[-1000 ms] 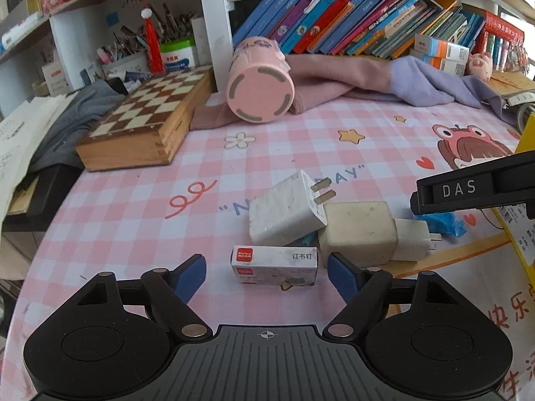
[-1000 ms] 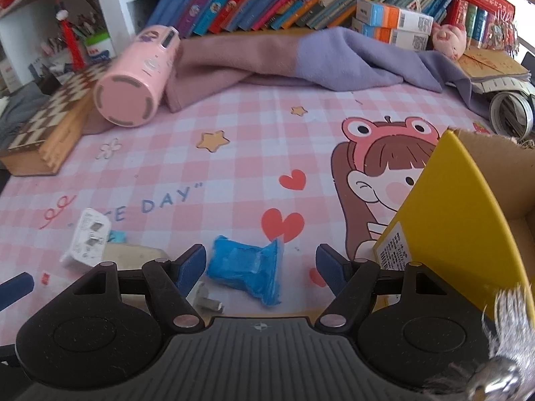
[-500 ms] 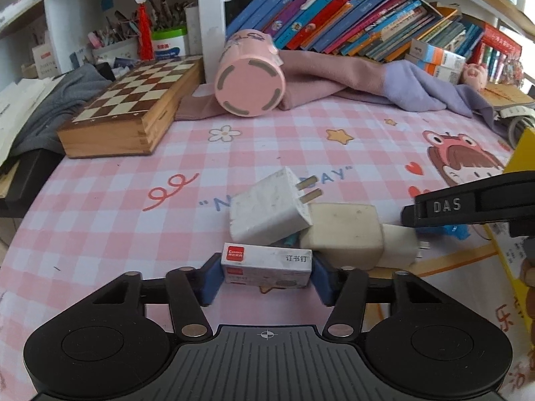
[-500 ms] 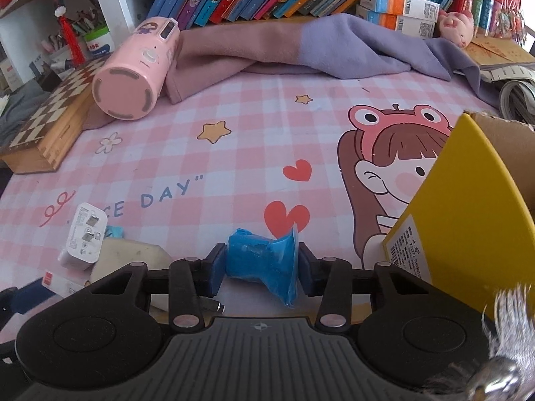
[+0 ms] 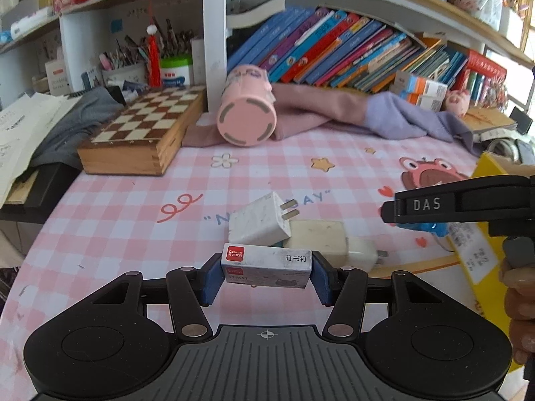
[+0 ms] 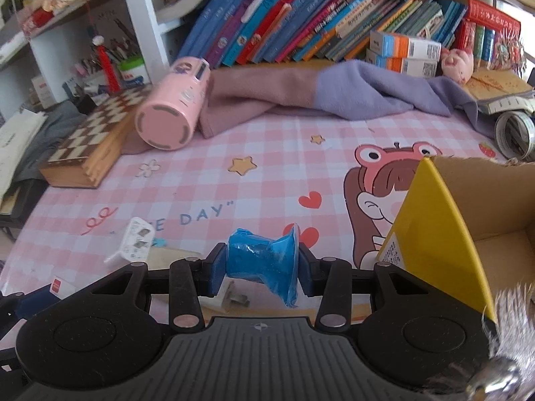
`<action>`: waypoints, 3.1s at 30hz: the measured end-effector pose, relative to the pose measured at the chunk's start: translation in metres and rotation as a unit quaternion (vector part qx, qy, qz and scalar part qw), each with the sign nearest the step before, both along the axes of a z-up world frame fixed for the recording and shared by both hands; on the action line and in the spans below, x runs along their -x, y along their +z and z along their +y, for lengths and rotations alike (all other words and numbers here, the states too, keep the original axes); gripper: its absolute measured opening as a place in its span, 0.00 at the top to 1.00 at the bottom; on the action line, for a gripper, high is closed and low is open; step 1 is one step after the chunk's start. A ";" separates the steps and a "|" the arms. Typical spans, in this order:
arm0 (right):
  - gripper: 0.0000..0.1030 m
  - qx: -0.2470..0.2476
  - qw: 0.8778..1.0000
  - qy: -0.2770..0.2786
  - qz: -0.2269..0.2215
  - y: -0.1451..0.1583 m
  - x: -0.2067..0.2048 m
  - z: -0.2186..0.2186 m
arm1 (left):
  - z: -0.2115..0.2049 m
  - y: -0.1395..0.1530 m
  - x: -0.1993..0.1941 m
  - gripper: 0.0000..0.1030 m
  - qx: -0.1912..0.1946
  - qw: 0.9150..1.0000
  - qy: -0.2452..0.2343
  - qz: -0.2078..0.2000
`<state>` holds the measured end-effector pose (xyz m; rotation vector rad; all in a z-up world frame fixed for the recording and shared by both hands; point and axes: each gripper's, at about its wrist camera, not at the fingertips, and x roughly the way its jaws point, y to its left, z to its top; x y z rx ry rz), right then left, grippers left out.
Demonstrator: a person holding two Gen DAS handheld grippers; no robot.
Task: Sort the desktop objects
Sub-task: 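Close the left gripper on the stapler box while the right grasps the blue piece, then carry the stapler box with the left tool while the right carries the blue piece to the box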
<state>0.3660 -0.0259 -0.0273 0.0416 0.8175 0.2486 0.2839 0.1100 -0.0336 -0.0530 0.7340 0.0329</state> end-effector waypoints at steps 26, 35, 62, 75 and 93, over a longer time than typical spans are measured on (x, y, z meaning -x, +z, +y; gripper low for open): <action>0.61 0.002 0.991 0.112 -0.076 0.060 0.148 -0.040 | -0.017 0.067 0.139 0.48 0.030 0.997 -0.022 -0.072; 0.61 -0.001 0.990 0.111 -0.089 0.066 0.201 -0.049 | -0.028 0.071 0.181 0.48 0.030 0.996 -0.035 -0.075; 0.61 0.015 0.999 -0.012 -0.050 0.053 0.297 -0.113 | -0.073 0.060 0.235 0.48 0.051 0.985 -0.154 -0.057; 0.61 0.022 0.995 -0.085 -0.037 0.051 0.318 -0.166 | -0.122 0.058 0.229 0.48 0.060 0.970 -0.232 -0.048; 0.61 0.019 0.991 -0.130 -0.025 0.049 0.312 -0.212 | -0.171 0.059 0.212 0.48 0.055 0.958 -0.277 -0.043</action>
